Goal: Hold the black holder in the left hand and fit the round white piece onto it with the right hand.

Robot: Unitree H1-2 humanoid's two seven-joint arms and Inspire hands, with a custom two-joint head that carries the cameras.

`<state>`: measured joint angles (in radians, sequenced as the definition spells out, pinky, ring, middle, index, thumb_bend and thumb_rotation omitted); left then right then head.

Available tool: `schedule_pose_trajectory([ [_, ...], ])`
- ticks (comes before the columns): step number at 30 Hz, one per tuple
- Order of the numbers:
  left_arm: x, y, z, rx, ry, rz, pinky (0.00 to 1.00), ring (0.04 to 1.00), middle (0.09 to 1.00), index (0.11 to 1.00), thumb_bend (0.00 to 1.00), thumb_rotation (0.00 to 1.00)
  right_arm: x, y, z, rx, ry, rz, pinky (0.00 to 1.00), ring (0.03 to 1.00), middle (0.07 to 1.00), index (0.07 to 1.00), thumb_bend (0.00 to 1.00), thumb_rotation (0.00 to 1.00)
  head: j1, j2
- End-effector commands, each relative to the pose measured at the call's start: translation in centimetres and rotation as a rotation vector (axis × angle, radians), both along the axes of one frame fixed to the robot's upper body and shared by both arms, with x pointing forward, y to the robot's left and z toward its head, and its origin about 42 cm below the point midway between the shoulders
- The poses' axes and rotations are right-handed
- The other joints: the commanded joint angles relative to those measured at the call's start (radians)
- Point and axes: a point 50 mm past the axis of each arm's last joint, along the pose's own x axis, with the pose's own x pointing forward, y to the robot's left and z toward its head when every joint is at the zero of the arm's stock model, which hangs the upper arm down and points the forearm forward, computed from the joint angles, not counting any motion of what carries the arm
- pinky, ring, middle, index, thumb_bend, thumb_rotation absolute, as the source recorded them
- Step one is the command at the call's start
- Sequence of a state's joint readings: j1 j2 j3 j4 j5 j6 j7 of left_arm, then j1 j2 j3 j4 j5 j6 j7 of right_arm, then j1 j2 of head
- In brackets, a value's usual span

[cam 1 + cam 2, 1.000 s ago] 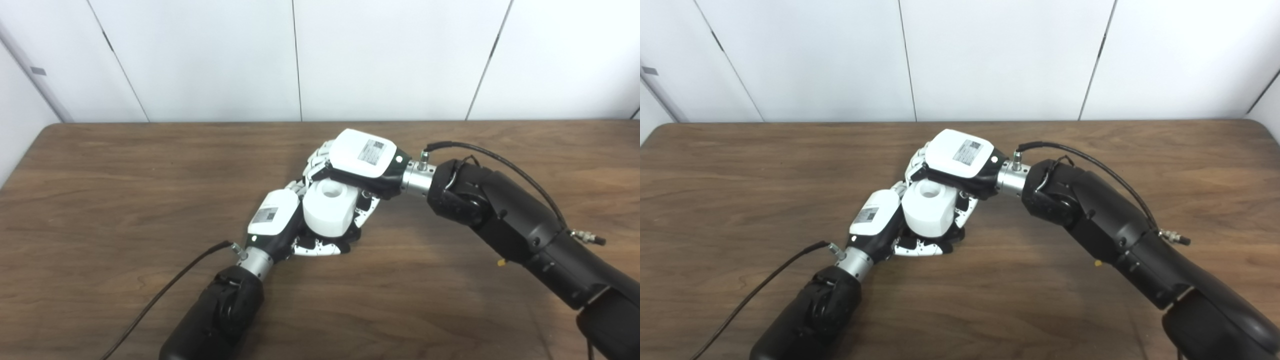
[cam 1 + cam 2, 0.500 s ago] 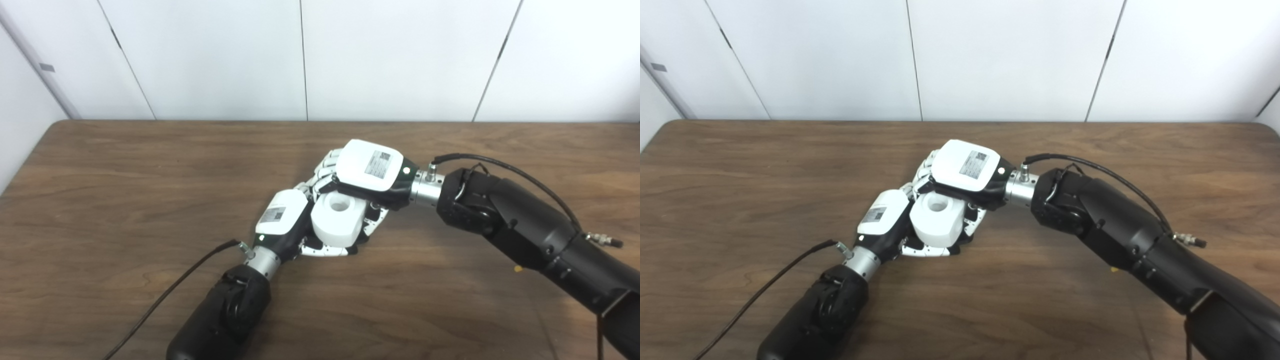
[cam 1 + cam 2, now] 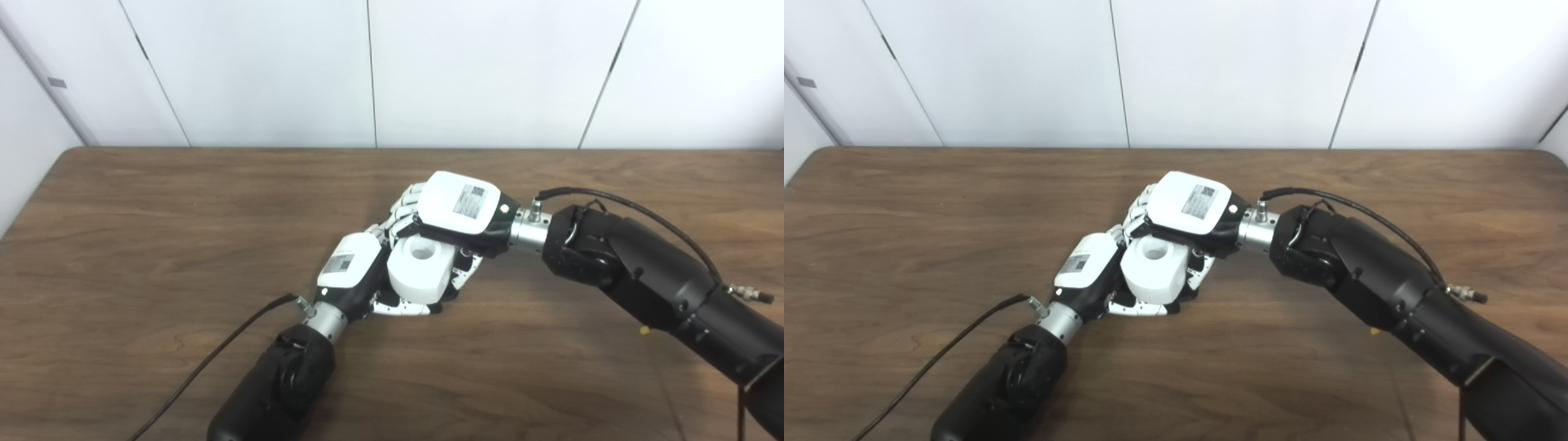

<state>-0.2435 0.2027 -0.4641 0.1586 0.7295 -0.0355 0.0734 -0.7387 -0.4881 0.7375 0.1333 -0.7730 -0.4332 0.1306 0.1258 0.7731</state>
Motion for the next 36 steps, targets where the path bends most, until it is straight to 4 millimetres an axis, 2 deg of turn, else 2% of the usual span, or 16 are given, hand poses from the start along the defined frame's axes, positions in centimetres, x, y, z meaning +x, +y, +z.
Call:
schedule_pose_trajectory([
  [1, -3.4, 0.5, -5.6, 0.091, 0.220, -0.002, 0.95, 0.945, 0.870, 0.483, 0.52, 0.06, 0.2, -0.8, 0.5, -0.045, -0.007, -0.047, 0.76, 0.796, 0.838, 0.894, 0.90, 0.26, 0.000, -0.002],
  [3, -3.5, 0.5, -5.6, 0.092, 0.221, -0.001, 0.95, 0.946, 0.872, 0.483, 0.52, 0.06, 0.1, -0.8, 0.7, -0.035, -0.002, -0.063, 0.76, 0.804, 0.880, 0.973, 0.96, 0.29, 0.000, -0.002],
  [5, -3.5, 0.5, -5.6, 0.096, 0.219, 0.000, 0.95, 0.943, 0.871, 0.483, 0.52, 0.06, 0.1, -0.8, 0.8, -0.027, 0.001, -0.071, 0.76, 0.808, 0.910, 0.995, 0.98, 0.29, 0.000, -0.002],
  [24, -3.9, 0.6, -5.6, 0.107, 0.224, -0.004, 0.95, 0.946, 0.877, 0.483, 0.52, 0.06, 0.0, -0.5, 2.3, 0.070, -0.007, -0.083, 0.72, 0.776, 0.917, 1.000, 0.98, 0.26, 0.004, 0.011],
  [30, -3.9, 0.6, -5.7, 0.109, 0.221, -0.005, 0.94, 0.940, 0.873, 0.483, 0.52, 0.06, 0.3, -0.2, 4.0, 0.129, 0.037, -0.072, 0.72, 0.786, 0.912, 1.000, 0.99, 0.25, 0.002, 0.013],
  [36, -3.8, 0.5, -5.8, 0.104, 0.226, -0.005, 0.95, 0.947, 0.878, 0.483, 0.52, 0.06, 0.6, -0.4, 5.9, 0.125, 0.073, -0.064, 0.74, 0.812, 0.926, 1.000, 0.98, 0.29, 0.002, 0.015],
])
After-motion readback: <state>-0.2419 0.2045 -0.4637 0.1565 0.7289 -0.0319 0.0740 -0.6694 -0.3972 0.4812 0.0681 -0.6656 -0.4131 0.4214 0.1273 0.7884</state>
